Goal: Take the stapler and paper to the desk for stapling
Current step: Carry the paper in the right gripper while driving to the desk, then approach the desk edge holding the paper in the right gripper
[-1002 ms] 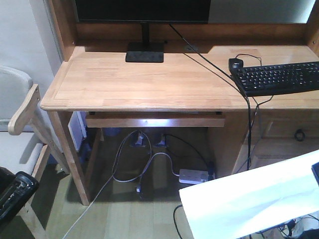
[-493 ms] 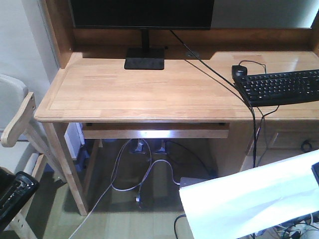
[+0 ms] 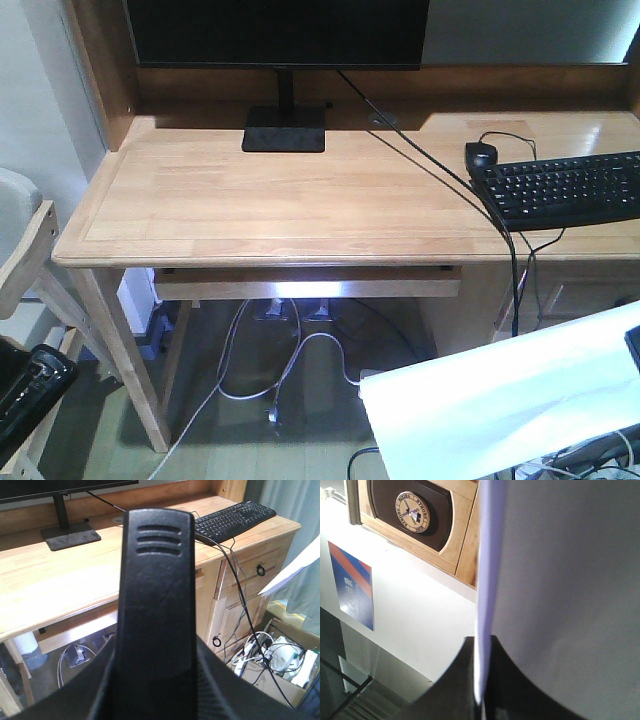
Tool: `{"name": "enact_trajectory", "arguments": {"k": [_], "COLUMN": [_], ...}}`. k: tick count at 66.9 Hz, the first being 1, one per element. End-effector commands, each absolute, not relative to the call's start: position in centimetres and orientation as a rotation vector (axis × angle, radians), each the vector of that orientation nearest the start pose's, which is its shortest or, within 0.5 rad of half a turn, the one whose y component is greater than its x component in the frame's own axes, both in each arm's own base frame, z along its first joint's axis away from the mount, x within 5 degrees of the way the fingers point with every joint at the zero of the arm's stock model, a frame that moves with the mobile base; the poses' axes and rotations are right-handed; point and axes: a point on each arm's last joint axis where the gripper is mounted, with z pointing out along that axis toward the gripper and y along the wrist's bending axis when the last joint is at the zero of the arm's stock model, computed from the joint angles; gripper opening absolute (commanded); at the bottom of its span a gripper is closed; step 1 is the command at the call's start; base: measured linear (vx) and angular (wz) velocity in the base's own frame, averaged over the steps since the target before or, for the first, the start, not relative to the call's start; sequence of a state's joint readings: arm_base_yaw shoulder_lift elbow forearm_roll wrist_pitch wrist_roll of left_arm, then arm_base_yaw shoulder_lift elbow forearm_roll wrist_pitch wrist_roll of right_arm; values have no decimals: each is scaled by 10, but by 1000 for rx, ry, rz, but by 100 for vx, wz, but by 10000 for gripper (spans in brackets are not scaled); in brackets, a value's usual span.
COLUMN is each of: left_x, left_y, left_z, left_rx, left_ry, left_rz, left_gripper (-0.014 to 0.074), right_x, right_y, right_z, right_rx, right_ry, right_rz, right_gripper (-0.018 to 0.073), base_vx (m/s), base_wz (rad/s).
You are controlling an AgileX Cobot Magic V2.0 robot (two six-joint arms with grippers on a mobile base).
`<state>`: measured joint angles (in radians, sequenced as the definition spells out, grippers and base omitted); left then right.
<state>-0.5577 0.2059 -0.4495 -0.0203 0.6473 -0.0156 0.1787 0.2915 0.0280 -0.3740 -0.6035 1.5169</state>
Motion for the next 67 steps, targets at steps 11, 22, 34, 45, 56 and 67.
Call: {"name": "enact_trajectory", "arguments": {"k": [11,22,34,45,56,67], "left_x": [41,41,41,41,41,41], "left_y": [-27,-27,-27,-27,-27,-27], "left_z": [312,312,312,312,312,312], "left_rx": [461,461,461,461,461,461], "left_ry": [1707,1707,1707,1707,1707,1707], "left_rz": [-451,-451,-451,-451,-451,-451], "left_gripper": [-7,-7,-7,-7,-7,-7], "right_x": [68,68,68,68,68,68], "right_y": [33,33,33,33,33,33], "right_z": [238,238,238,238,238,238], "right_rx": [449,448,448,448,448,448], "right_ry": [1224,1224,1224,1224,1224,1224], "right_rz": [1340,1341,1341,1341,1341,1341], "right_gripper": [-5,-5,-5,-5,-5,-5], "base_vx": [9,9,9,10,10,11], "base_wz": [-1,-2,-1,-2,-1,-1]}}
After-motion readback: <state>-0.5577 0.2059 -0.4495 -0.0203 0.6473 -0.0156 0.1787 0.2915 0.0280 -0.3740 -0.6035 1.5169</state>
